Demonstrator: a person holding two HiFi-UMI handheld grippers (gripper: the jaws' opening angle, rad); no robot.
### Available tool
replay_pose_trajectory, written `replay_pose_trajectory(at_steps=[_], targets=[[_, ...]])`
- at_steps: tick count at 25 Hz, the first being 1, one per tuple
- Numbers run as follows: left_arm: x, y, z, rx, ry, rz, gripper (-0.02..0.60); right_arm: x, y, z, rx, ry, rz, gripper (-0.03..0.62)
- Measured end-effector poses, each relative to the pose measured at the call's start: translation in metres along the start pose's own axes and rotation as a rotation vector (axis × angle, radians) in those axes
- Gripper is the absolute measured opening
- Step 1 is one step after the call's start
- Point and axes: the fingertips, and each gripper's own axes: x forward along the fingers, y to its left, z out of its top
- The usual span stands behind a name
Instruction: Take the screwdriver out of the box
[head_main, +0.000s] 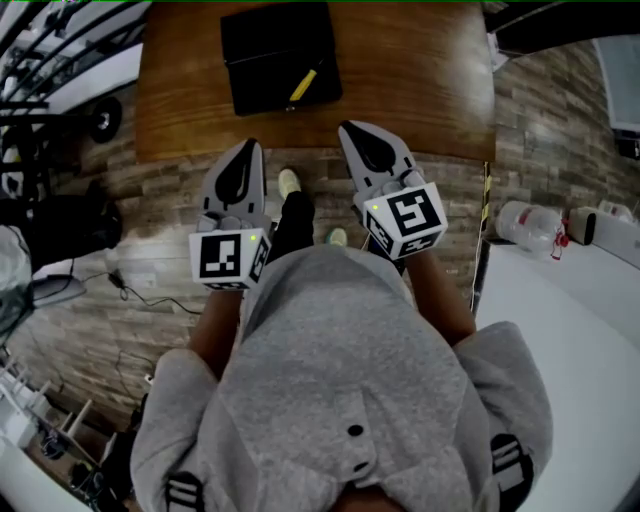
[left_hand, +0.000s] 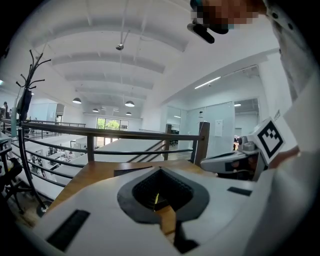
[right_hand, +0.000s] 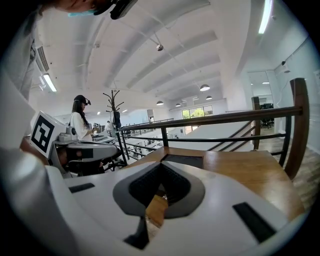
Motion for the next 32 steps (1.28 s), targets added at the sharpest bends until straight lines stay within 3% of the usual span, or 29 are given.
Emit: replay_pose_trajectory(at_steps=[32], targets=[[0.039, 0.092, 0.019, -0.025, -0.031, -0.121, 0.014, 0.076, 0.004, 0.048, -0.053, -0.021, -0.151, 0.017]])
